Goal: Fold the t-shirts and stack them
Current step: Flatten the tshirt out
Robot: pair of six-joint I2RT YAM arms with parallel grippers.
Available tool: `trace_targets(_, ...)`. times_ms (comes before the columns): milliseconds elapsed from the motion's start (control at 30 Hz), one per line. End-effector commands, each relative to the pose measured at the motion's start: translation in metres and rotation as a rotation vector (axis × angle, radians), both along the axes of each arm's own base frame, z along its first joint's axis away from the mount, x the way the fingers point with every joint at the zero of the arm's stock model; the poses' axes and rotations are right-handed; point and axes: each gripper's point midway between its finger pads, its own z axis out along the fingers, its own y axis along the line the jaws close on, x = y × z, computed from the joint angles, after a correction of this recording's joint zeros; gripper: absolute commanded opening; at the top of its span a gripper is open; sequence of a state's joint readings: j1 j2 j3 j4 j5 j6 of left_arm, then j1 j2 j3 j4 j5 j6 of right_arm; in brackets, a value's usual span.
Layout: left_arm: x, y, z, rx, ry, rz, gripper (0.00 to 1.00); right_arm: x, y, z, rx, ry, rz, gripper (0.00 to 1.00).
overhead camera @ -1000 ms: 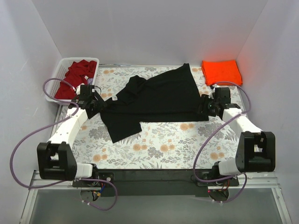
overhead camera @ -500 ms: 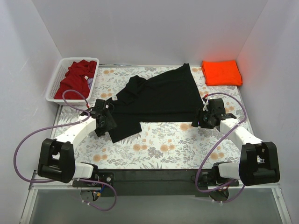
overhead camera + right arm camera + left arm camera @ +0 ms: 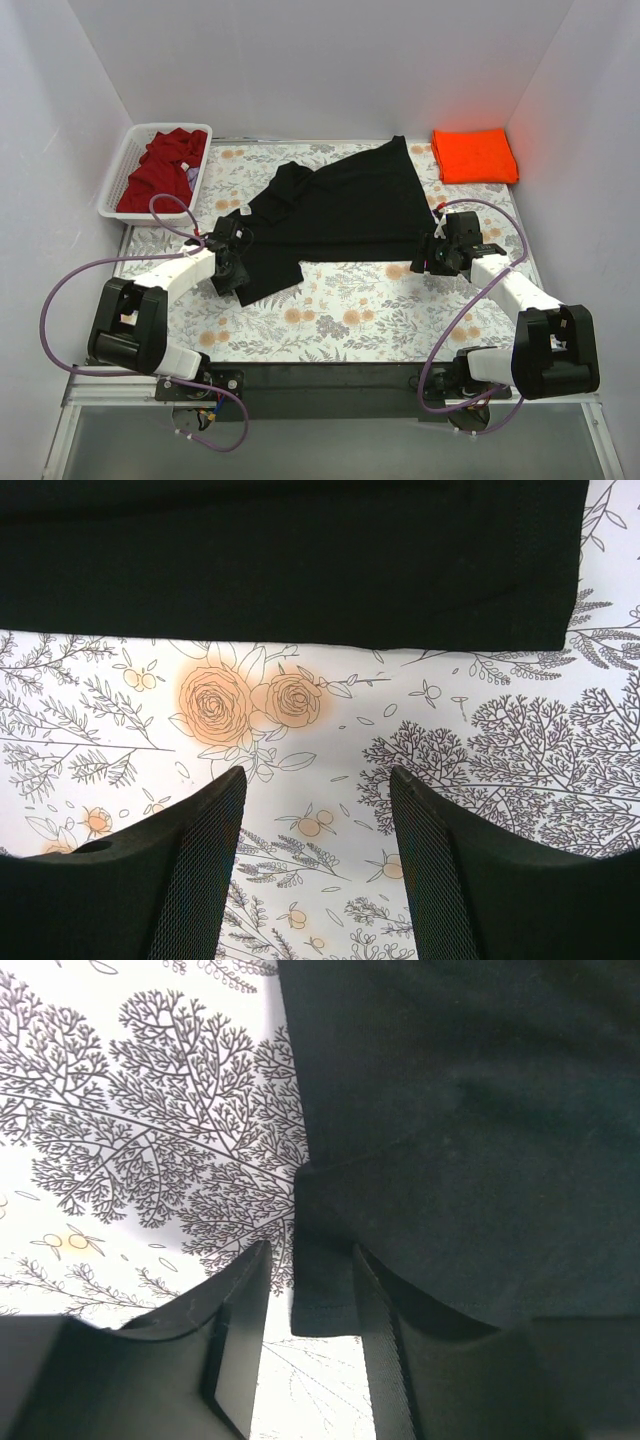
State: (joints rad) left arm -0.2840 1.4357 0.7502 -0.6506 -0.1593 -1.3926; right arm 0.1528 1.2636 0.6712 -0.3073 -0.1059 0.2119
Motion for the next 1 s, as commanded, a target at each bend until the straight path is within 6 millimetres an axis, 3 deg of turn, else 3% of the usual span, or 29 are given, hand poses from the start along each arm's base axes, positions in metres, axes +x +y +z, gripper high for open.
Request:
trace_targets(0,-0.018,-0.001,-0.016,0.011,0.070,-0.002,0.35,0.006,0.000,0.004,-0.010,-0.041,0.003,0.66)
trace_targets(333,-0.036,-0.006,-0.030,0.041,0.154,-0.042,0.26,0.006,0.000,0.003,-0.012,-0.040,0.003,0.66)
trace_targets(500,-0.036,-0.008,-0.030,0.043,0.160,-0.047,0.32,0.005,-0.001,0.003,-0.012,-0.040,0.002,0.66)
trace_targets(667,-0.025,-0.016,-0.015,0.012,0.114,-0.043,0.41,0.005,0.000,0.003,-0.010,-0.044,0.007,0.66)
trace_targets(967,-0.011,-0.017,0.025,0.002,0.013,-0.008,0.43,0.005,0.003,0.005,0.003,-0.054,0.020,0.65)
